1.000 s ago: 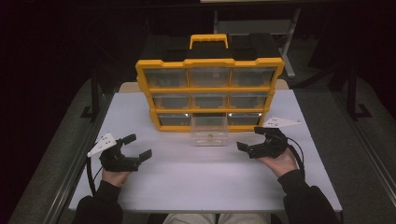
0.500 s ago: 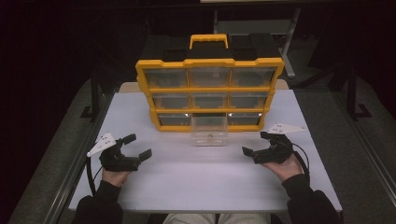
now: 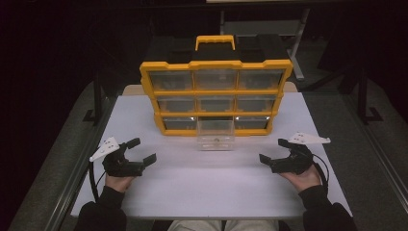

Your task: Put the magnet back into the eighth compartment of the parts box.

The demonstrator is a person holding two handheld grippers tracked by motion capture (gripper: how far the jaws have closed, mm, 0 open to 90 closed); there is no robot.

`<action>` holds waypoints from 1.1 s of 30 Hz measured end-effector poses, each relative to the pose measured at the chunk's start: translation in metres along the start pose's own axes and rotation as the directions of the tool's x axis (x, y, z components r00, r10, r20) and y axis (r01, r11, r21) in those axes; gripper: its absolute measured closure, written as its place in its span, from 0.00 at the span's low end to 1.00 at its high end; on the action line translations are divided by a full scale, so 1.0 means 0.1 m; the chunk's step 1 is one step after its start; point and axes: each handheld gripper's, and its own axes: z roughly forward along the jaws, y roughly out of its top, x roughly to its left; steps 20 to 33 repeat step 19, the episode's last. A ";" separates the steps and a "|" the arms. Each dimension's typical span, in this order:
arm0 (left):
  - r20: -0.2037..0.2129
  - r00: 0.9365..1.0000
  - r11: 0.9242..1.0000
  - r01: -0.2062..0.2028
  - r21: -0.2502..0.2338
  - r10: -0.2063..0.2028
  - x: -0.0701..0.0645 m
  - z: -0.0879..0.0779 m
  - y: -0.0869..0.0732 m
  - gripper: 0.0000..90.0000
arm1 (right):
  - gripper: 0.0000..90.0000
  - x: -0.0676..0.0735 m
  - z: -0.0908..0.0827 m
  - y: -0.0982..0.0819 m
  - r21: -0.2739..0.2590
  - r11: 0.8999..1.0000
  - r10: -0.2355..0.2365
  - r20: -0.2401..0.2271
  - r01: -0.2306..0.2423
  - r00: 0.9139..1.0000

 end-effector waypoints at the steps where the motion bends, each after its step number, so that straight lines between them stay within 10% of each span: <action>1: 0.000 1.000 1.000 0.000 0.000 0.000 0.00 0.00 0.00 0.00 | 0.00 -0.01 -0.02 -0.02 -0.015 1.000 0.000 0.002 0.000 1.000; 9: 0.004 1.000 1.000 0.000 -0.003 0.000 0.00 0.00 0.00 0.00 | 0.00 -0.06 -0.19 -0.16 -0.207 0.978 0.006 0.037 0.002 0.999; 33: 0.018 1.000 1.000 0.009 -0.005 -0.009 0.00 0.02 0.00 0.00 | 0.00 -0.11 -0.21 -0.24 -0.194 0.981 0.021 0.070 -0.007 0.997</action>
